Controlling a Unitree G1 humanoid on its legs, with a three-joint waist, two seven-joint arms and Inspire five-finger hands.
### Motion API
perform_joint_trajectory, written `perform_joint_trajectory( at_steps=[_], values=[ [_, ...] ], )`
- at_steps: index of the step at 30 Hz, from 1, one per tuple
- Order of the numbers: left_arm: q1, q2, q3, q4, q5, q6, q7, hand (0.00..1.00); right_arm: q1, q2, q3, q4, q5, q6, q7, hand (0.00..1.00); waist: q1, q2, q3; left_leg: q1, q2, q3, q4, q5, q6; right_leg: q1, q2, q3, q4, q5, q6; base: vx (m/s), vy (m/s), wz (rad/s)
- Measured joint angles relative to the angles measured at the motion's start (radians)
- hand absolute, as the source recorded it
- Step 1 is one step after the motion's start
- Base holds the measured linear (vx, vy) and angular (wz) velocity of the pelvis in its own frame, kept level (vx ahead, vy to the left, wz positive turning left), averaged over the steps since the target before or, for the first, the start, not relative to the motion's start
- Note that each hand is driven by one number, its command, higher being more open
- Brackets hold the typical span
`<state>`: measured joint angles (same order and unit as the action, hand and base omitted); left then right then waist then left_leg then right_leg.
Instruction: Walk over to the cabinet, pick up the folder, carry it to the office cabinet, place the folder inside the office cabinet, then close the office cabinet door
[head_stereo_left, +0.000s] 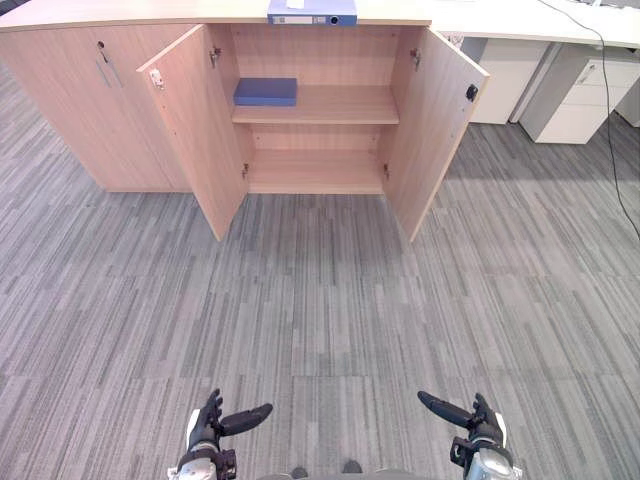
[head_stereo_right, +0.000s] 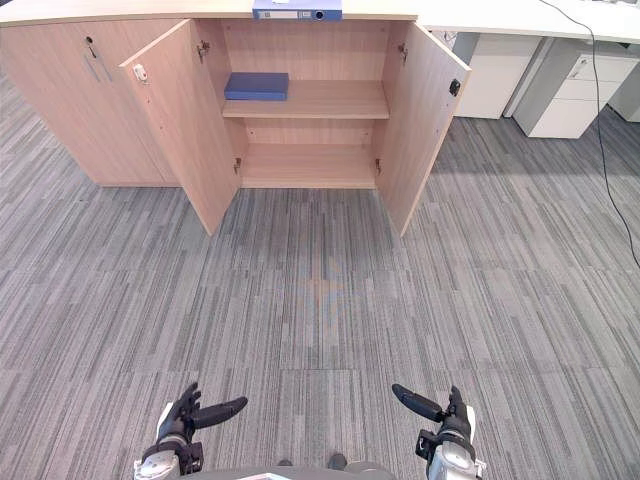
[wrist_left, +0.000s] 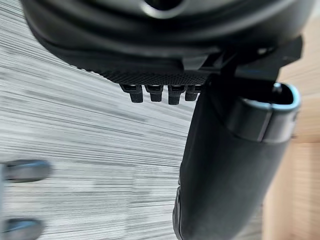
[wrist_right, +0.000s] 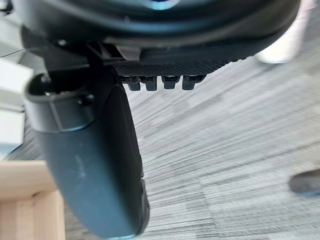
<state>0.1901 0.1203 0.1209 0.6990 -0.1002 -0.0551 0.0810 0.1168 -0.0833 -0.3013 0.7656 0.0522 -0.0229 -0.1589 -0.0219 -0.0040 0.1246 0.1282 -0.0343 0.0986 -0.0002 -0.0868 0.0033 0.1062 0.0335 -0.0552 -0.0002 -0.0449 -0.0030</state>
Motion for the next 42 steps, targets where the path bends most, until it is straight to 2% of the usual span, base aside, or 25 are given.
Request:
perform_joint_trajectory(
  at_steps=[7,14,20,21,23,25,26,28,29,30,33,34,35,36,37,38,39,40,41,42],
  values=[
    [0.069,0.0,0.0,-0.105,0.001,-0.005,-0.012,1.0,0.022,-0.005,0.046,-0.086,-0.06,-0.002,0.016,1.0,-0.007,0.011,0.009,0.006,-0.001,0.021,0.0,-0.004,-0.006,0.002,-0.001,0.011,-0.002,0.0,0.0,0.0,-0.003,-0.07],
    [0.087,-0.003,-0.001,-0.118,0.0,-0.006,-0.015,1.0,0.032,-0.036,0.076,-0.118,-0.096,-0.005,0.019,1.0,-0.007,0.017,0.013,-0.016,0.0,0.036,0.009,-0.011,-0.001,-0.018,-0.001,0.023,-0.001,0.0,0.0,-0.05,-0.021,-0.04],
    [0.1,-0.014,0.01,-0.151,-0.002,-0.006,-0.011,1.0,0.024,-0.062,0.077,-0.118,-0.097,-0.001,0.004,1.0,0.005,0.045,0.03,-0.154,0.018,0.064,0.166,-0.095,0.015,-0.098,0.002,0.037,0.023,-0.001,0.002,-0.04,0.001,-0.11],
    [0.1,-0.014,0.013,-0.153,-0.016,-0.006,-0.001,1.0,0.015,-0.07,0.083,-0.117,-0.096,0.001,0.0,1.0,0.008,0.05,0.034,-0.179,0.023,0.076,0.191,-0.108,0.025,-0.121,0.004,0.045,0.034,-0.006,0.01,0.02,0.047,-0.25],
    [0.101,-0.019,0.031,-0.156,-0.035,-0.006,0.007,1.0,-0.003,-0.077,0.093,-0.117,-0.096,0.001,-0.003,1.0,0.009,0.057,0.04,-0.208,0.029,0.089,0.228,-0.131,0.033,-0.16,0.005,0.054,0.086,-0.04,0.027,0.05,0.049,-0.21],
    [0.11,-0.02,0.033,-0.201,-0.047,-0.005,0.009,1.0,-0.003,-0.076,0.093,-0.117,-0.096,0.002,-0.006,1.0,0.006,0.05,0.06,-0.208,0.018,0.09,0.275,-0.178,0.057,-0.233,-0.017,0.039,0.289,-0.149,0.057,0.08,0.059,0.0],
    [0.111,-0.021,0.033,-0.212,-0.047,-0.005,0.009,1.0,-0.001,-0.076,0.093,-0.117,-0.096,0.002,-0.007,1.0,0.007,0.049,0.062,-0.205,0.013,0.089,0.283,-0.188,0.066,-0.259,-0.027,0.018,0.358,-0.169,0.057,0.11,0.074,0.05],
    [0.104,-0.018,0.028,-0.233,-0.056,-0.005,0.025,1.0,0.001,-0.074,0.104,-0.117,-0.095,0.005,-0.01,1.0,0.003,0.048,0.088,-0.163,0.001,0.075,0.287,-0.216,0.083,-0.385,-0.069,-0.06,0.669,-0.197,0.056,0.2,0.082,0.13],
    [0.096,-0.014,0.028,-0.236,-0.058,-0.005,0.033,1.0,0.01,-0.074,0.116,-0.117,-0.095,0.008,-0.011,1.0,0.0,0.042,0.093,-0.135,-0.006,0.065,0.28,-0.226,0.088,-0.417,-0.087,-0.082,0.731,-0.224,0.047,0.32,0.079,0.3],
    [0.087,-0.012,0.024,-0.236,-0.058,-0.005,0.048,1.0,0.014,-0.073,0.122,-0.118,-0.095,0.014,-0.013,1.0,-0.005,0.042,0.101,-0.1,-0.01,0.046,0.27,-0.248,0.088,-0.455,-0.111,-0.118,0.728,-0.251,0.041,0.31,0.056,0.29],
    [0.061,-0.002,0.003,-0.234,-0.067,-0.005,0.06,1.0,0.007,-0.077,0.123,-0.118,-0.094,0.014,-0.017,1.0,-0.024,0.049,0.123,-0.037,0.003,0.001,0.221,-0.26,0.082,-0.526,-0.11,-0.149,0.608,-0.24,0.038,0.41,-0.002,0.48],
    [0.032,-0.004,-0.002,-0.234,-0.067,-0.005,0.067,1.0,0.004,-0.08,0.123,-0.118,-0.094,0.014,-0.017,1.0,-0.031,0.062,0.143,0.001,0.03,-0.025,0.182,-0.261,0.079,-0.56,-0.09,-0.157,0.511,-0.2,0.035,0.55,-0.088,0.61],
    [0.018,-0.004,-0.003,-0.232,-0.067,-0.006,0.069,1.0,0.005,-0.08,0.123,-0.118,-0.094,0.015,-0.017,1.0,-0.033,0.064,0.149,0.023,0.045,-0.036,0.16,-0.262,0.062,-0.579,-0.078,-0.16,0.44,-0.15,0.035,0.71,-0.137,0.81],
    [0.001,-0.002,-0.005,-0.227,-0.067,-0.006,0.073,1.0,0.014,-0.08,0.124,-0.118,-0.095,0.015,-0.017,1.0,-0.045,0.063,0.149,0.061,0.073,-0.064,0.141,-0.276,0.02,-0.596,-0.06,-0.156,0.369,0.005,0.018,0.63,-0.139,0.67],
    [0.003,-0.001,-0.01,-0.226,-0.066,-0.006,0.074,1.0,0.019,-0.08,0.123,-0.118,-0.095,0.015,-0.019,1.0,-0.051,0.061,0.146,0.078,0.083,-0.073,0.144,-0.288,-0.001,-0.587,-0.063,-0.153,0.375,0.082,-0.009,0.69,-0.182,0.57],
    [-0.014,-0.009,-0.015,-0.216,-0.066,-0.007,0.072,1.0,0.004,-0.087,0.118,-0.117,-0.095,0.022,-0.023,1.0,-0.049,0.079,0.153,0.085,0.117,-0.07,0.175,-0.283,-0.04,-0.598,-0.053,-0.177,0.468,0.023,-0.051,0.68,-0.214,0.36],
    [-0.026,-0.013,-0.033,-0.214,-0.065,-0.005,0.069,1.0,0.002,-0.087,0.115,-0.132,-0.095,0.021,-0.024,1.0,-0.051,0.073,0.155,0.067,0.118,-0.059,0.267,-0.241,-0.106,-0.583,-0.065,-0.182,0.524,-0.046,-0.054,0.81,-0.26,0.28],
    [-0.025,-0.018,-0.041,-0.215,-0.065,-0.005,0.066,1.0,0.003,-0.089,0.116,-0.136,-0.095,0.021,-0.024,1.0,-0.054,0.073,0.156,0.045,0.12,-0.056,0.348,-0.21,-0.119,-0.553,-0.068,-0.19,0.526,-0.072,-0.056,0.66,-0.214,0.37],
    [-0.022,-0.031,-0.044,-0.215,-0.065,-0.005,0.063,1.0,0.008,-0.086,0.121,-0.147,-0.095,0.021,-0.023,1.0,-0.056,0.07,0.159,-0.008,0.127,-0.054,0.525,-0.131,-0.116,-0.485,-0.067,-0.198,0.504,-0.101,-0.057,0.67,-0.202,0.32],
    [-0.012,-0.047,-0.044,-0.228,-0.065,-0.007,0.057,1.0,0.022,-0.085,0.144,-0.175,-0.093,0.018,-0.023,1.0,-0.048,0.069,0.168,-0.117,0.171,-0.035,0.812,-0.042,-0.109,-0.377,-0.05,-0.2,0.444,-0.123,-0.059,0.64,-0.176,0.22]
  ],
)
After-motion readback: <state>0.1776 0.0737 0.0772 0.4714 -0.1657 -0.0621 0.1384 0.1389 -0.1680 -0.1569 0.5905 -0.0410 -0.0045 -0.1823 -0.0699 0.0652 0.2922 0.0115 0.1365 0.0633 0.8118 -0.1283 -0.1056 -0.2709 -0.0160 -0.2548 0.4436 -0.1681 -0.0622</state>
